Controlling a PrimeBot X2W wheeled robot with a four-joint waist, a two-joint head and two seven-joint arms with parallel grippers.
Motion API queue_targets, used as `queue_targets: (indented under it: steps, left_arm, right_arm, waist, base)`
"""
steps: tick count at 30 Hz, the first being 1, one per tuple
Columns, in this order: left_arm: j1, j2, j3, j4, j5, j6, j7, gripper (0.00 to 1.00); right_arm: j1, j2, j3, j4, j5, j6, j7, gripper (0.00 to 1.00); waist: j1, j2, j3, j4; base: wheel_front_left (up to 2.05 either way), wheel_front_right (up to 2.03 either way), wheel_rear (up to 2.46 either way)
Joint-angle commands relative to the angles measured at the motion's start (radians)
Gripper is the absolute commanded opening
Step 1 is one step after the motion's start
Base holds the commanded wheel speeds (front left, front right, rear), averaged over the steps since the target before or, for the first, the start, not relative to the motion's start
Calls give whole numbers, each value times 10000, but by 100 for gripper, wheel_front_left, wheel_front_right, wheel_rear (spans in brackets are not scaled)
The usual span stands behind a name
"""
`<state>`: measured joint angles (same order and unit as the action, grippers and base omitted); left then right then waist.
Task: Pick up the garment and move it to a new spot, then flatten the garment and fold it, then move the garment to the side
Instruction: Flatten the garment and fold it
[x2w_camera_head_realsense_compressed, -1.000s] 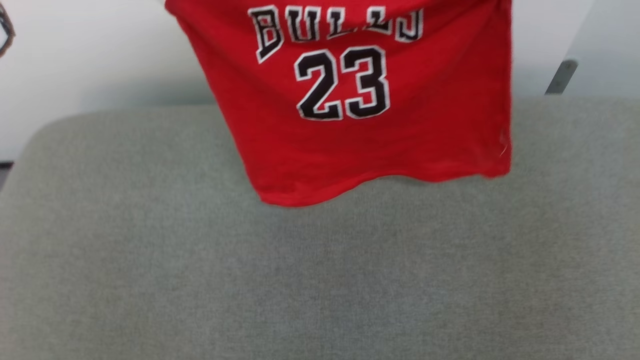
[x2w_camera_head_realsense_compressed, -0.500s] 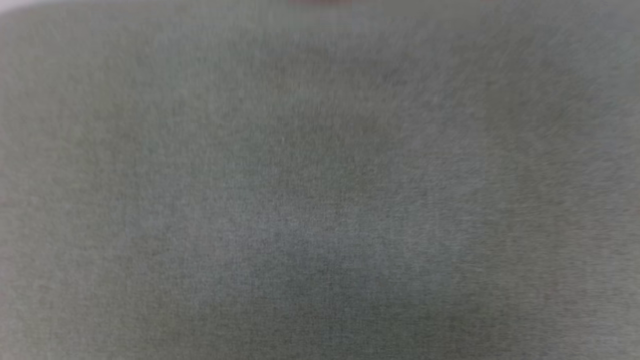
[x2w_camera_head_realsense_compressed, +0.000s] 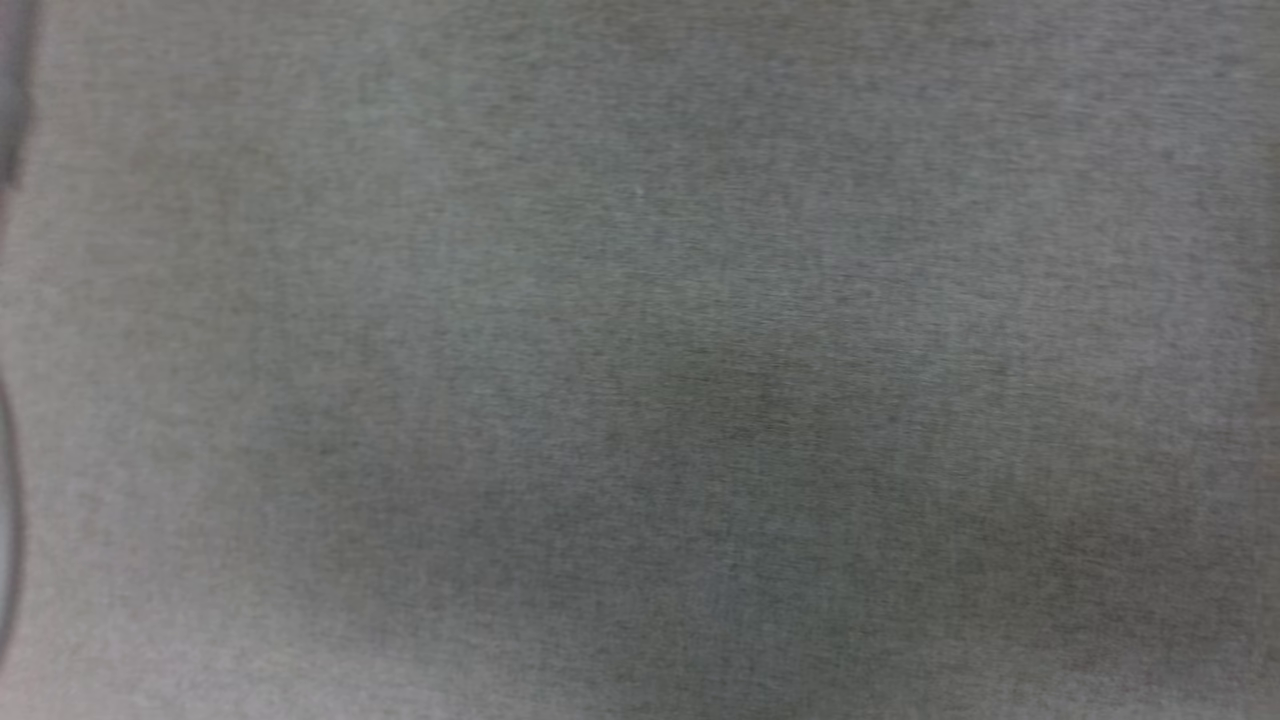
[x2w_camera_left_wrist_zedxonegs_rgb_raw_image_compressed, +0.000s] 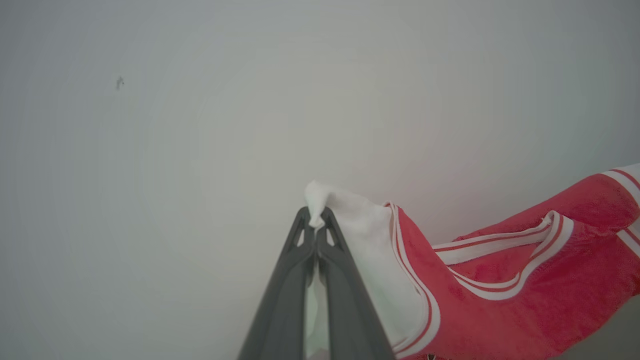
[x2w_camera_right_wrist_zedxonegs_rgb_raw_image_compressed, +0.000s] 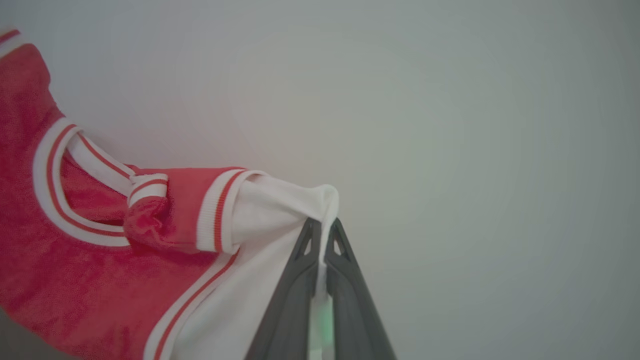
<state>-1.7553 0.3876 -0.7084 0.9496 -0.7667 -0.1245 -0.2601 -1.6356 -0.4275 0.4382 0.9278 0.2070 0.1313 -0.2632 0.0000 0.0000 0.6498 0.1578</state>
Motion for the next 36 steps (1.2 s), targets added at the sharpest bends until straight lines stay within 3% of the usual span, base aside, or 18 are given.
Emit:
queue_targets:
  steps: [1,4,10,19,22,27,36]
  left_arm:
    - [268,-54,-41,-57,-60,-56,-57,0]
    - [1233,-143,-490,-300,-302,-55,-45,0]
    - [3432,539,-1827,-1338,-1073,-53,385,0]
    - [6954,2378,-2830,-3170,-2290,-47,888,0]
    - [8130,2911,-3027,-3965,-2519,181,947,0]
    - [10004,3945,-3267,-5651,-2912,955,1088,0]
    - [12867,5634,-3364,-8527,-4114,3104,1342,0]
  right_arm:
    - [223,-60,86,-31,93,-11,-11,0]
    - [1203,-146,463,-93,609,-11,-11,0]
    - [3317,-817,1446,-765,2408,-11,160,0]
    - [7149,-2653,2466,-3451,5496,-12,1197,0]
    - [8393,-3179,2593,-4230,6303,-12,1487,0]
    - [10099,-3975,2821,-5133,6994,-11,1936,0]
    - [12717,-5135,2731,-6385,8501,-12,2706,0]
  waist:
    - [0,0,-66,428]
    - [0,0,-531,465]
    - [0,0,-1623,413]
    - [0,0,-3297,7]
    - [0,0,-3733,-128]
    - [0,0,-4266,-325]
    - [0,0,-4717,-347]
  base:
    - [0,0,0]
    - [0,0,0]
    - [0,0,0]
    - [0,0,0]
    - [0,0,0]
    - [0,0,0]
    - [0,0,0]
